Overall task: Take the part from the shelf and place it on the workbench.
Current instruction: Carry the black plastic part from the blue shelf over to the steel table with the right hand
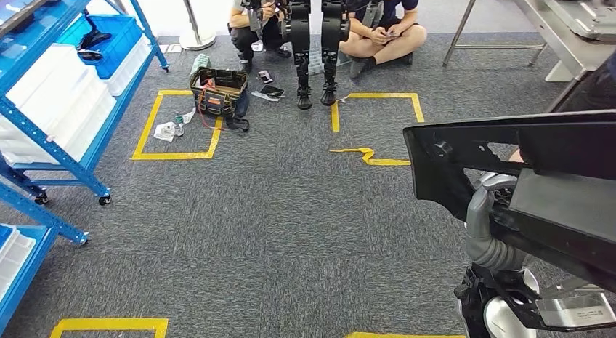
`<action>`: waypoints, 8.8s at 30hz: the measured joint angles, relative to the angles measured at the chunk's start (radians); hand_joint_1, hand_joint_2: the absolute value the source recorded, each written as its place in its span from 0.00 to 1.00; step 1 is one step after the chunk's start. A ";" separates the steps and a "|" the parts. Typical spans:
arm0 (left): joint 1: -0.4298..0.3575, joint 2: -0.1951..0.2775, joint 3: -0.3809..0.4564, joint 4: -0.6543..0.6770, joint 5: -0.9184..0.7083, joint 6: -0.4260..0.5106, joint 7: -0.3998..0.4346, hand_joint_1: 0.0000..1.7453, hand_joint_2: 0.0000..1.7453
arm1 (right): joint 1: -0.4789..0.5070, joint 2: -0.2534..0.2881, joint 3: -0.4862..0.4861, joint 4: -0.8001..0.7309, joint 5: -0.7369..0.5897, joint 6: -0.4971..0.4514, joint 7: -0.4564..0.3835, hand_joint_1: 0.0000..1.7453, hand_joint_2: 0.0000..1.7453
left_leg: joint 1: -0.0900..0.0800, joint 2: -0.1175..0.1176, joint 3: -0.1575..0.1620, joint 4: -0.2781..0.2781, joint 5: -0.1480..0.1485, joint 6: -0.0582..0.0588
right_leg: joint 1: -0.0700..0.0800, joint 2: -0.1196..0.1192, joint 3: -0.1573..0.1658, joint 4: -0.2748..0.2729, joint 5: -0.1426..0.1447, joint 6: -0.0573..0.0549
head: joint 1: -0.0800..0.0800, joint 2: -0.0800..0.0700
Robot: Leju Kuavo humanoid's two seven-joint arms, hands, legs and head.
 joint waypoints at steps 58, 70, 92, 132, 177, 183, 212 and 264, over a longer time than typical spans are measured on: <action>-0.005 -0.013 -0.009 -0.003 -0.022 0.046 -0.014 0.00 1.00 | 0.008 0.014 -0.001 -0.008 -0.001 0.014 -0.001 1.00 1.00 | 0.002 0.013 -0.011 0.002 -0.036 -0.005 | -0.003 -0.046 0.015 -0.008 -0.011 0.005 | 0.002 0.000; -0.001 -0.006 -0.020 -0.006 -0.059 0.014 -0.017 0.00 1.00 | -0.008 0.013 -0.023 -0.002 -0.009 0.008 0.010 1.00 1.00 | 0.019 -0.040 0.070 -0.217 0.108 0.024 | -0.004 0.040 -0.032 0.027 -0.009 0.046 | 0.005 0.000; -0.001 0.010 -0.045 -0.006 -0.087 0.023 -0.001 0.00 1.00 | 0.020 0.010 -0.057 0.007 -0.029 -0.007 -0.018 1.00 1.00 | 0.014 0.003 -0.036 0.034 -0.005 -0.010 | -0.007 -0.004 0.014 -0.002 -0.013 0.008 | 0.004 0.000; 0.009 0.010 -0.049 -0.005 -0.096 0.042 -0.021 0.00 1.00 | -0.018 -0.024 -0.021 0.050 -0.007 -0.042 -0.012 1.00 1.00 | -0.002 0.000 0.053 -0.204 0.103 0.006 | 0.011 -0.049 0.001 0.007 -0.015 0.021 | 0.014 0.000; 0.009 0.014 -0.055 -0.005 -0.117 0.046 -0.034 0.00 1.00 | 0.013 -0.038 -0.019 0.030 0.004 -0.068 -0.010 1.00 1.00 | -0.003 0.002 0.051 -0.203 0.104 0.014 | 0.009 -0.049 0.002 0.002 -0.010 0.029 | 0.014 0.000; 0.009 0.014 -0.055 -0.005 -0.117 0.046 -0.034 0.00 1.00 | 0.012 -0.038 -0.019 0.030 0.004 -0.068 -0.010 1.00 1.00 | -0.006 0.001 0.051 -0.202 0.104 0.015 | 0.007 -0.049 0.002 0.001 -0.008 0.031 | 0.013 0.000; 0.012 0.016 -0.054 0.000 -0.117 0.059 -0.036 0.00 1.00 | -0.004 -0.041 -0.013 0.033 0.009 -0.062 -0.004 1.00 1.00 | 0.025 0.010 -0.104 0.073 -0.004 -0.024 | -0.001 -0.052 0.060 0.020 -0.084 -0.006 | 0.012 0.000; 0.019 0.008 -0.055 0.004 -0.133 0.077 -0.038 0.00 1.00 | 0.001 -0.066 -0.009 0.081 -0.023 -0.061 -0.026 1.00 1.00 | -0.011 -0.028 0.120 -0.211 0.055 0.052 | 0.020 -0.058 -0.056 0.035 -0.059 0.064 | 0.007 0.000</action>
